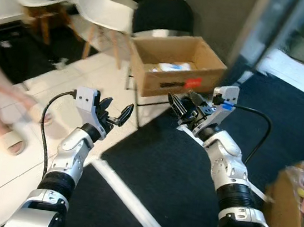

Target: Picking trash to rubbish bin

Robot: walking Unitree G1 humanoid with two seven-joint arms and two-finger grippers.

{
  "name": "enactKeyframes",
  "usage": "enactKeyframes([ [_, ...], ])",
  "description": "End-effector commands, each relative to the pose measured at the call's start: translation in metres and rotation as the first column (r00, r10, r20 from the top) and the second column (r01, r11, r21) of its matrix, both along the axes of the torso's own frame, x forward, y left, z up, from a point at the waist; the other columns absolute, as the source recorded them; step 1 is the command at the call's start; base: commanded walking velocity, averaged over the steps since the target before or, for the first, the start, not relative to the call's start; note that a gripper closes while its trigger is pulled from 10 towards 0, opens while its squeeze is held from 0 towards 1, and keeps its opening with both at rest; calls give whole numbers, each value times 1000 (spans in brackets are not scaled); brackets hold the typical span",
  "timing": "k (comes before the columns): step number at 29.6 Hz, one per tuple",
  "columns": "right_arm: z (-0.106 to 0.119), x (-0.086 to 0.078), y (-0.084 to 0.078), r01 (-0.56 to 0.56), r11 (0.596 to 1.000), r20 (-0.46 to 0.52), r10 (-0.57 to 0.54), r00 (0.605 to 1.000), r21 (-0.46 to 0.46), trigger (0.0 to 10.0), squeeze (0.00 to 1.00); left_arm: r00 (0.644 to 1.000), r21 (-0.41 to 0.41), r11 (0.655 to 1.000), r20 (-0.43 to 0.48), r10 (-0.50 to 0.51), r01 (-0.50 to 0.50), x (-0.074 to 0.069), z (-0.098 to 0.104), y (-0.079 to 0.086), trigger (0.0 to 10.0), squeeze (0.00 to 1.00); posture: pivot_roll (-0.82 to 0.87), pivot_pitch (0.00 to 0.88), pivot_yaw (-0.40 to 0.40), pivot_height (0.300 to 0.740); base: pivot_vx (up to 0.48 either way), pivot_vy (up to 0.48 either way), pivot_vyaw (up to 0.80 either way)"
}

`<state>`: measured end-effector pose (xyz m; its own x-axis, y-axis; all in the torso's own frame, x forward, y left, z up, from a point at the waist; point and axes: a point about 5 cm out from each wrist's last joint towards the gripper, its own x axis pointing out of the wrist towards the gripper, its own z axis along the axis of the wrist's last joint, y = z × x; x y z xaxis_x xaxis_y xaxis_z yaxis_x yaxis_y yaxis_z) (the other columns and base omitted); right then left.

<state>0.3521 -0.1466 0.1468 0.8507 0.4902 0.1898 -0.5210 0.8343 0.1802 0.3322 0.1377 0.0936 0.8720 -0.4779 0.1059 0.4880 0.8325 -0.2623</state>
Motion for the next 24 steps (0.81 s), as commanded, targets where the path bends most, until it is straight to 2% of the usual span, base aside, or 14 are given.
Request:
enactKeyframes([
  [1, -1, 1, 1, -5, 1000, -8, 5, 1000, -6, 10000, 0, 1000, 6, 1000, -15, -2, 2, -1, -3, 2, 10000, 0, -12, 28, 5, 740, 0, 0, 781],
  [24, 0, 1, 1, -10, 1000, -6, 10, 1000, 2, 10000, 0, 1000, 9, 1000, -2, 3, -3, -1, -2, 3, 10000, 0, -10, 29, 6, 740, 0, 0, 780],
])
